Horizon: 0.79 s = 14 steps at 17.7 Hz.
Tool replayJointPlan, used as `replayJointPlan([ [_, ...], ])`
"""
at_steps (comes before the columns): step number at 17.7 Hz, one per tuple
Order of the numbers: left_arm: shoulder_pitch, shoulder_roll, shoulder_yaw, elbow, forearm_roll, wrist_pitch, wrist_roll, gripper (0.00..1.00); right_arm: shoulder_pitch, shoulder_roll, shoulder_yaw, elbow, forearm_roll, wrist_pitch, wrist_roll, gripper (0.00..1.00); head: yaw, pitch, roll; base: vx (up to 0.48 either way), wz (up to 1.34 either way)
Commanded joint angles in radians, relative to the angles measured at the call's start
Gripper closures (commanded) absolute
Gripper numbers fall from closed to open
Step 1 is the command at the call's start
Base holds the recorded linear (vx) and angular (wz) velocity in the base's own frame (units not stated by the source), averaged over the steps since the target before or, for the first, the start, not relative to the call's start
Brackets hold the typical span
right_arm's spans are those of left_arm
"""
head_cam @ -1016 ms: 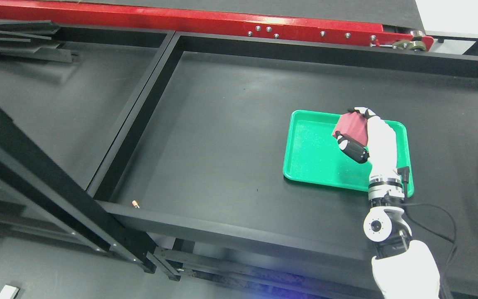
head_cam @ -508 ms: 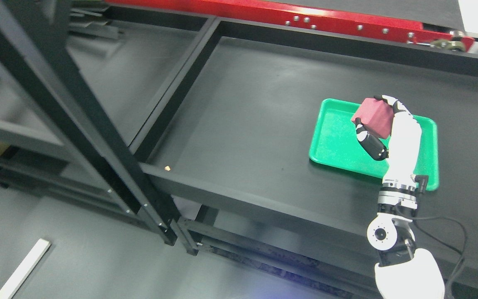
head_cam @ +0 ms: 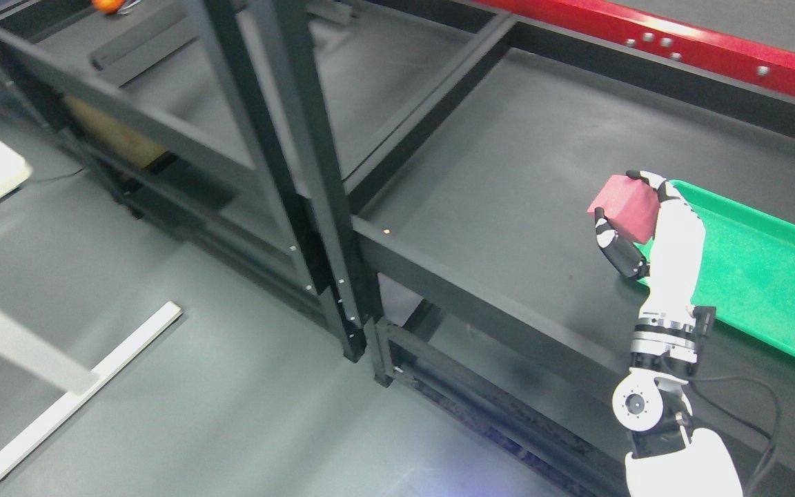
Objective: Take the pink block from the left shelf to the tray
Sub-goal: 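Turn toward the white table carrying the cube to the blue tray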
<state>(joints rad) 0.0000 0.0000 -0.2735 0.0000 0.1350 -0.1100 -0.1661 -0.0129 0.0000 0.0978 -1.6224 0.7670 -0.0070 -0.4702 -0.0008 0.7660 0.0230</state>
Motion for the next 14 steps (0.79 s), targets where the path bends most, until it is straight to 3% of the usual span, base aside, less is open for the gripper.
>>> replayJointPlan([
  [1, -0.018, 0.017, 0.0, -0.017, 0.0, 0.001, 0.0, 0.0, -0.015, -0.017, -0.001, -0.013, 0.0, -0.001, -0.001, 0.96, 0.0, 0.0, 0.0, -0.086, 0.5],
  [14, -0.018, 0.017, 0.0, -0.017, 0.0, 0.001, 0.0, 0.0, -0.007, -0.017, -0.001, -0.013, -0.002, -0.01, -0.002, 0.96, 0.0, 0.0, 0.0, -0.112, 0.66],
])
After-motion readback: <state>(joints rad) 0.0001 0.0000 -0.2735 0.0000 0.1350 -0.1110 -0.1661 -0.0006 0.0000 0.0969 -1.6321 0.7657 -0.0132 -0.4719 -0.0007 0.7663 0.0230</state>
